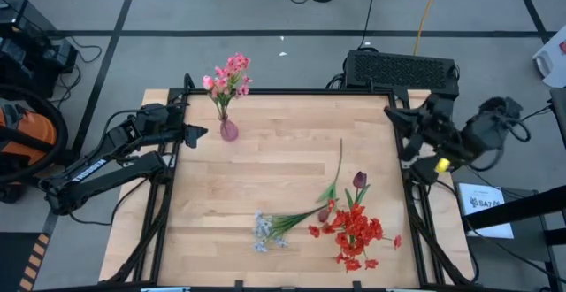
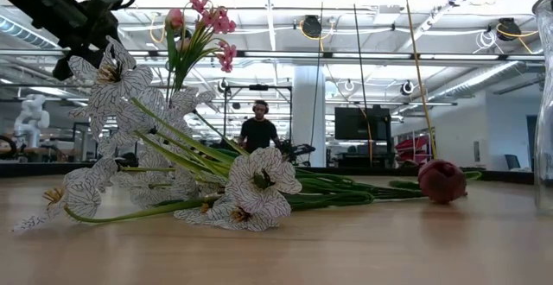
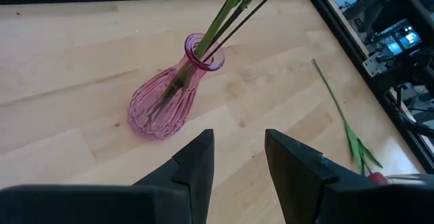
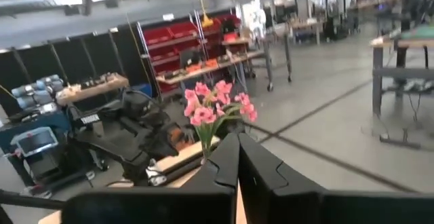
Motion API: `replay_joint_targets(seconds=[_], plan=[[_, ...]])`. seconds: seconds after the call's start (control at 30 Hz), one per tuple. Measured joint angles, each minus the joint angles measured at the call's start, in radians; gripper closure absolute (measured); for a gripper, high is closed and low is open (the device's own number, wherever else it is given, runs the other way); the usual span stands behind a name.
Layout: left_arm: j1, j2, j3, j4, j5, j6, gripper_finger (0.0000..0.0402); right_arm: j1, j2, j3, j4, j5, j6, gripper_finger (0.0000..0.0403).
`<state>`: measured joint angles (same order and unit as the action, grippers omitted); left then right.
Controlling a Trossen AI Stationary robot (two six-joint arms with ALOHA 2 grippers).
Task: Sort flowers into vase by color
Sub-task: Put the red tulip into the transparent vase
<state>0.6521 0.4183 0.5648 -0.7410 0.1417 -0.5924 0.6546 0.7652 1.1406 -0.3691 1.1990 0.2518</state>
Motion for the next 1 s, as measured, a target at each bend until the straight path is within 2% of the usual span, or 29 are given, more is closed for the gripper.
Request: replay_joint_targets(seconds=[0.1,0.3,0.5,0.63,0.7,0.8,1.0], plan=[[0.000,0.000,0.000,0.000,0.000,0.006,0.0262,-0.119,0.053,0.056,-0.107,-0.155,0.110,0.0403],[0.000,0.000,0.000,0.000,0.000,0.007,0.0262,-0.396,0.214,0.064,-0.110,-0.551,0.179,0.0403],[0.000,0.000,0.000,0.000,0.000,0.034,0.0262,-0.686,0.353,0.089,-0.062,-0.983,0.183,0.0403],[0.000,0.000,0.000,0.000,0.001,0.079,0.0262,-0.844,0.471,0.200,-0.167,-1.193,0.170,0.0403],[0.000,0.000,0.000,0.000,0.001,0.085,0.0262,-0.903,0.542,0.273,-0.267,-1.263,0.122,0.0403],[0.000,0.000,0.000,-0.001,0.001,0.086,0.0263,-0.967,0.645,0.379,-0.458,-1.304,0.010,0.0403],[0.000,0.000,0.000,-0.002,0.002,0.131,0.0263,-1.029,0.800,0.496,-0.758,-1.300,-0.299,0.0403]])
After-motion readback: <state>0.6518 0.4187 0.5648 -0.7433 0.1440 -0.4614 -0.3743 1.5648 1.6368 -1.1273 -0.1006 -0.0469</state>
